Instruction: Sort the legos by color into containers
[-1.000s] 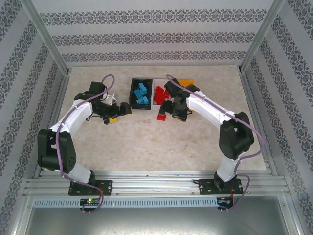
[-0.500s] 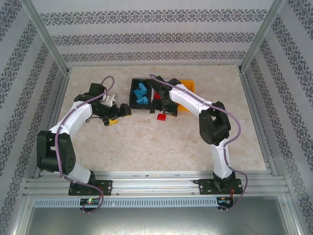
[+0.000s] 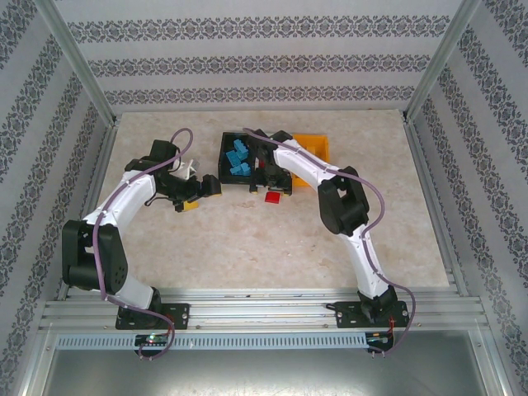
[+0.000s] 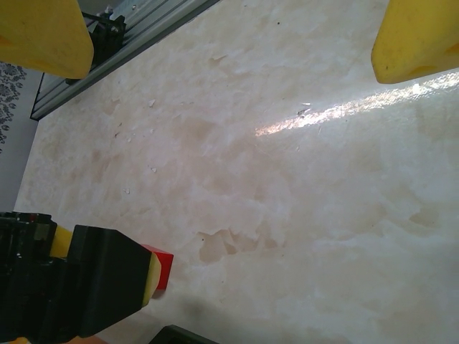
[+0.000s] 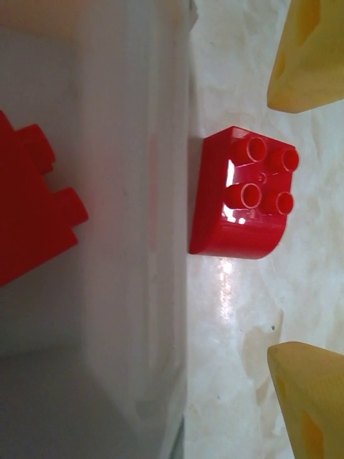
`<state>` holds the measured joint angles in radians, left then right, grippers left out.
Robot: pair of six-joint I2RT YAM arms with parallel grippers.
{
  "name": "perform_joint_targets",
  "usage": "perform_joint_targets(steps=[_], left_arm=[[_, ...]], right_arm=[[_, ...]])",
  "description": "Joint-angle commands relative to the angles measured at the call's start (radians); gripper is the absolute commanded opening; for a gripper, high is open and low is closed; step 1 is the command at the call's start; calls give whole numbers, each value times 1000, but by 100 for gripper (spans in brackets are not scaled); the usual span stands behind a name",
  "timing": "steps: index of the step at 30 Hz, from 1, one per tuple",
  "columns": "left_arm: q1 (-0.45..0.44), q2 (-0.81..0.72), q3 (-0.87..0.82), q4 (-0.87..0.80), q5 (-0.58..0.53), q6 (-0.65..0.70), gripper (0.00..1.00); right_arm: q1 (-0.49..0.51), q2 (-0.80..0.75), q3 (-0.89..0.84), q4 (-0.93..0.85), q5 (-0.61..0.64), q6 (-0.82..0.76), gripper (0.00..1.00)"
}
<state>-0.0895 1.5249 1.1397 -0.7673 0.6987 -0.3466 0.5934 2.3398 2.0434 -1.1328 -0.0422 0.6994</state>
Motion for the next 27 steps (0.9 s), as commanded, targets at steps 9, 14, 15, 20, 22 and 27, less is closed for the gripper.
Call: perform_joint_targets(steps=[9, 14, 15, 20, 22, 27], left_arm=[[9, -3, 3, -3, -5, 22, 100], [9, -2, 0, -1, -7, 22, 100], [9, -2, 0, -1, -8, 23, 100], [10, -4, 1, -1, -8, 23, 100], [10, -3, 0, 0, -8, 21, 100], [10, 0, 4, 0, -5, 19, 100]], right_arm=[[-6, 55, 28, -73, 48, 2, 73], [-9, 68, 28, -61, 41, 3, 63], [-10, 71, 28, -60, 41, 3, 61], [-15, 66, 6, -53, 38, 5, 49], [-17, 49, -18, -44, 41, 5, 47], [-17, -19, -91, -14, 42, 17, 46]])
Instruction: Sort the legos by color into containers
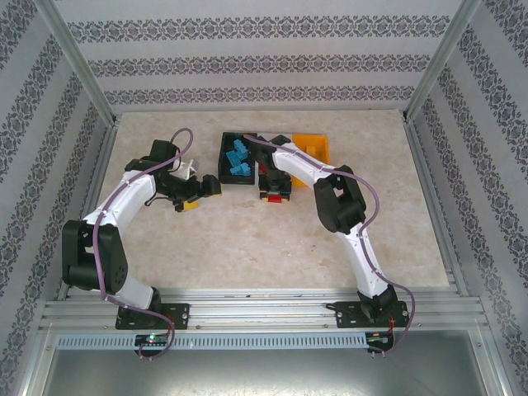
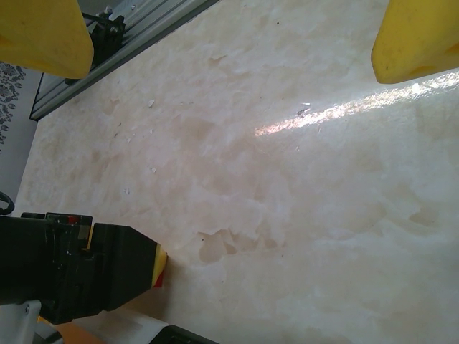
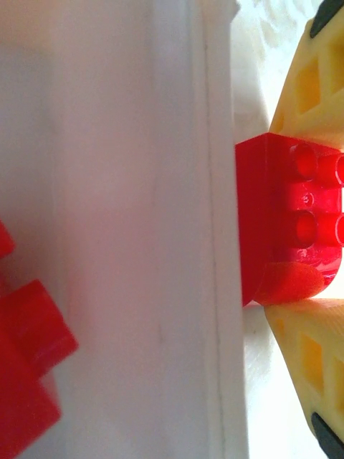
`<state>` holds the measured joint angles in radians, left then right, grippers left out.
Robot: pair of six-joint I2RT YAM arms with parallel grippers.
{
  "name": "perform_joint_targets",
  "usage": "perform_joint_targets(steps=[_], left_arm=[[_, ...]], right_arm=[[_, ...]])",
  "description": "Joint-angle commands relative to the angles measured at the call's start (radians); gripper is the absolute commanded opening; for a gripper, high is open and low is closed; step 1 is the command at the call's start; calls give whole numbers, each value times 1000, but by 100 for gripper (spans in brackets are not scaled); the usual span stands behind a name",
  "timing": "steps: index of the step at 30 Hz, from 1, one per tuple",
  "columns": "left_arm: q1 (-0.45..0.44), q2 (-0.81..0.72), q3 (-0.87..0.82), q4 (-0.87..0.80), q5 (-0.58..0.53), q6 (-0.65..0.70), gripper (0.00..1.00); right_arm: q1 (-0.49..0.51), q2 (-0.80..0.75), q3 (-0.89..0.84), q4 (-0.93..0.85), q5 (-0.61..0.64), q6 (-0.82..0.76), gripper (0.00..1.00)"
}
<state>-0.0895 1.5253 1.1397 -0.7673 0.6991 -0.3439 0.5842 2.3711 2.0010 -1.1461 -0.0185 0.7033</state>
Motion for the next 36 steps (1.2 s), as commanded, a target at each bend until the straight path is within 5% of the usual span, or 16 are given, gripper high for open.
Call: perform_joint_targets(steps=[1, 10, 21, 28, 36], left_arm=[[10, 0, 5, 1, -4, 16, 100], [10, -13, -1, 1, -6, 12, 100], [10, -17, -13, 19, 18, -10, 100], [10, -25, -14, 17, 19, -10, 100], [11, -50, -17, -10, -12, 13, 100]], right_arm=[[-7, -67, -68, 7, 17, 17, 46], [12, -298, -321, 168, -90, 78, 46], [-49, -537, -709, 610, -356, 356, 46], [-128, -488, -546, 583, -380, 355, 46], [-226, -223, -87, 376, -364, 232, 47]])
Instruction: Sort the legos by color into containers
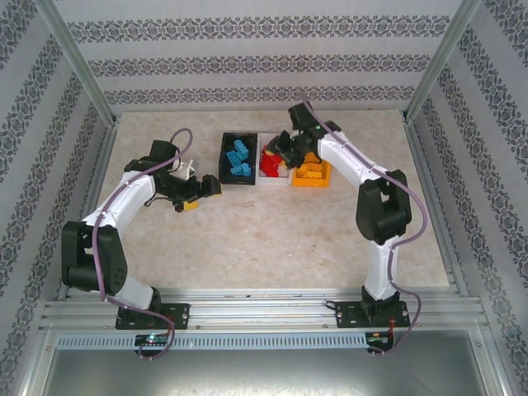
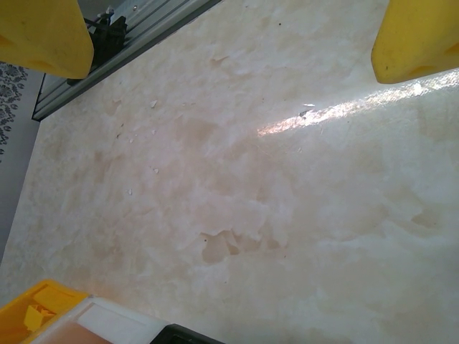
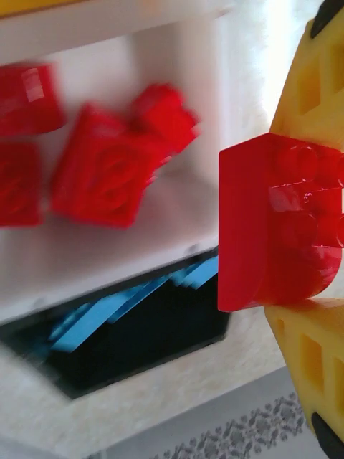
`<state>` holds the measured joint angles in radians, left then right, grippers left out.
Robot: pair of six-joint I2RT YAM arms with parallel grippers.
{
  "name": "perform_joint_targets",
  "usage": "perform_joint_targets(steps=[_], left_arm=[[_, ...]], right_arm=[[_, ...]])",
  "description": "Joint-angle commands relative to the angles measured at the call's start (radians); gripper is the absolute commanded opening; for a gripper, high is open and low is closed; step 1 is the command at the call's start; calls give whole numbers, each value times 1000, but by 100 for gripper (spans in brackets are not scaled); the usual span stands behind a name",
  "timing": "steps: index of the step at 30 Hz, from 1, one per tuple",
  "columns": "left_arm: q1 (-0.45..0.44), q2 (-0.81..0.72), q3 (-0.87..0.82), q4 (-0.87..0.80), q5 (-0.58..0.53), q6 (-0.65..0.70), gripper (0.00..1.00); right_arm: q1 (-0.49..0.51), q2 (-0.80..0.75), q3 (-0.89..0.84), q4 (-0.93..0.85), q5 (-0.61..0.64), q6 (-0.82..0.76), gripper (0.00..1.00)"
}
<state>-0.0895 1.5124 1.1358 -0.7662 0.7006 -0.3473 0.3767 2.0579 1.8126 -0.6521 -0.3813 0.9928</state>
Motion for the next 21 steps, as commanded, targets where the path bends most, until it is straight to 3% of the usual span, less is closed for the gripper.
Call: perform_joint_targets(steps=[1, 4, 7, 10, 15, 21], left_arm=[[11, -39, -15, -15, -16, 18, 100], [19, -45, -18, -25, -22, 23, 100], [28, -55, -22, -39, -31, 32, 100], [40, -66, -29, -42, -35, 34, 100], [53, -73, -38, -37, -27, 28, 100], [57, -74, -34, -17, 3, 13, 100]], right_arm=[[-25, 123, 170, -139, -3, -67, 47], [-42, 222, 329, -204, 6, -83, 53], [-52, 294, 457, -253, -4, -86, 69], [-52, 307, 507, -276, 3, -95, 71], [-50, 226, 408, -244, 16, -106, 72], [-41, 2, 130, -156, 45, -112, 73]])
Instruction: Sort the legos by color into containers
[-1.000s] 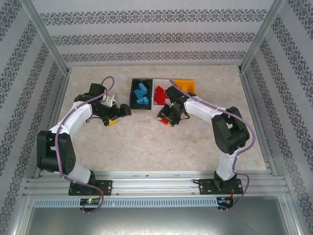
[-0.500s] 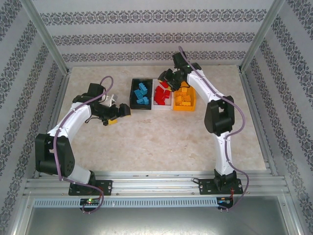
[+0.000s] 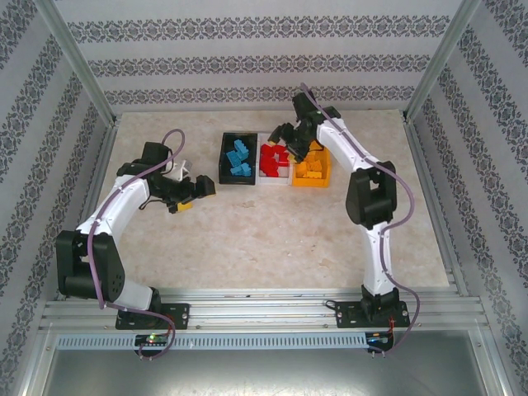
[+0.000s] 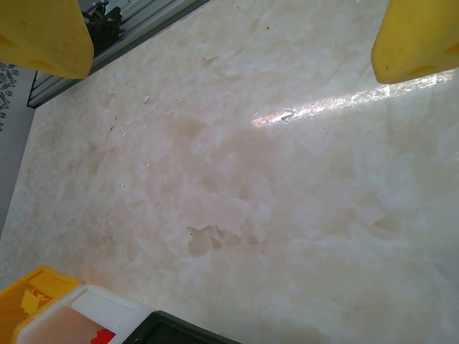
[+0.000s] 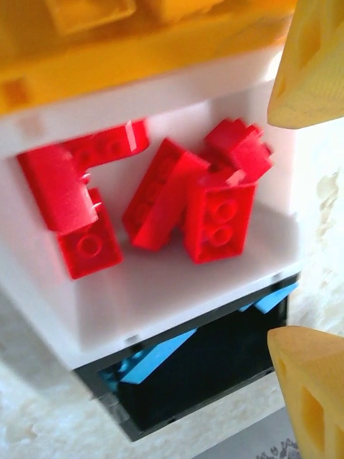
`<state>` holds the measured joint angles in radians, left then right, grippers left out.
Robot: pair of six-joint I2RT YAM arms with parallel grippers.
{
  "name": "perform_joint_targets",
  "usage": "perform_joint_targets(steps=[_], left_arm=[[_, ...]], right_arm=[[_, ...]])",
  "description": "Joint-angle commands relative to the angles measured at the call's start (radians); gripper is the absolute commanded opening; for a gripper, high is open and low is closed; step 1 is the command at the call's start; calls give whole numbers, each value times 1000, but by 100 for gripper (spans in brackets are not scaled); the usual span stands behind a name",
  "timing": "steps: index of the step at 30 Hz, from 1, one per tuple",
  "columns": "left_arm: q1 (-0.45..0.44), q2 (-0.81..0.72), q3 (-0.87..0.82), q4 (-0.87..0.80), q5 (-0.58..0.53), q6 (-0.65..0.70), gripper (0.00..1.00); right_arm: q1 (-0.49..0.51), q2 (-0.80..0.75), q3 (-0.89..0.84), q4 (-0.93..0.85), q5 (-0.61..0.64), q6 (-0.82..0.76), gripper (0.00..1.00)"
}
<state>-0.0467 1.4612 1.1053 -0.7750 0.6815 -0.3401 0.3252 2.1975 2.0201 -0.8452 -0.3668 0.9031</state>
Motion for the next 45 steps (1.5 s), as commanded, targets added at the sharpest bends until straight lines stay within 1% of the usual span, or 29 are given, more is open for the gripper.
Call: perform_joint_targets(steps=[1, 4, 6, 11, 12, 15, 17, 20, 22, 23, 25, 26, 28, 30, 32, 34, 36, 38, 39, 41, 43, 44, 45], left_arm=[[15, -23, -5, -4, 25, 4, 100], [15, -24, -18, 23, 34, -12, 100], [15, -18, -26, 39, 40, -27, 100], [12, 8, -15, 82, 86, -55, 100], [11, 7, -11, 95, 95, -62, 100], [11, -11, 0, 134, 85, -80, 100], [11, -34, 7, 141, 38, -84, 100], [11, -67, 31, 127, -87, -116, 100], [11, -78, 53, 96, -212, -141, 100], [12, -74, 69, 70, -272, -154, 100], [11, -78, 85, 40, -379, -195, 100], [11, -84, 80, 43, -420, -222, 100], [8, -115, 45, 84, -489, -279, 100], [-6, -163, -10, 144, -552, -305, 100], [-40, -208, -61, 209, -618, -248, 100], [-95, -255, -116, 285, -683, -99, 100], [-137, -304, -175, 360, -741, 22, 100], [-152, -350, -241, 445, -796, 61, 100], [-153, -375, -284, 502, -801, 78, 100], [-153, -430, -379, 640, -772, 136, 100], [-153, -498, -517, 853, -688, 252, 100], [-151, -523, -563, 928, -656, 293, 100], [-149, -536, -578, 942, -701, 264, 100]], right_arm=[[12, -187, -145, 59, 37, -22, 74], [13, -329, -305, 97, 62, -35, 78], [9, -408, -370, 86, 82, -66, 80], [-3, -587, -463, 54, 162, -219, 89], [-8, -630, -489, 68, 178, -249, 97], [-28, -758, -599, 183, 227, -339, 98], [-37, -852, -706, 330, 281, -427, 98], [-29, -1010, -929, 629, 349, -623, 98], [-30, -1099, -1098, 845, 376, -758, 98], [-31, -1130, -1167, 919, 381, -809, 98], [-45, -1190, -1302, 1082, 405, -870, 98], [-64, -1201, -1337, 1110, 414, -871, 98], [-117, -1210, -1359, 1078, 420, -838, 98], [-146, -1228, -1388, 1072, 421, -845, 98], [-173, -1240, -1417, 1078, 420, -848, 98], [-201, -1246, -1449, 1073, 422, -844, 98], [-223, -1245, -1479, 1078, 426, -831, 98], [-231, -1238, -1508, 1084, 426, -830, 98], [-235, -1230, -1519, 1089, 429, -834, 98], [-240, -1212, -1535, 1102, 429, -844, 98], [-248, -1180, -1548, 1127, 431, -850, 98], [-254, -1161, -1553, 1141, 433, -851, 98], [-259, -1138, -1557, 1158, 437, -847, 98]])
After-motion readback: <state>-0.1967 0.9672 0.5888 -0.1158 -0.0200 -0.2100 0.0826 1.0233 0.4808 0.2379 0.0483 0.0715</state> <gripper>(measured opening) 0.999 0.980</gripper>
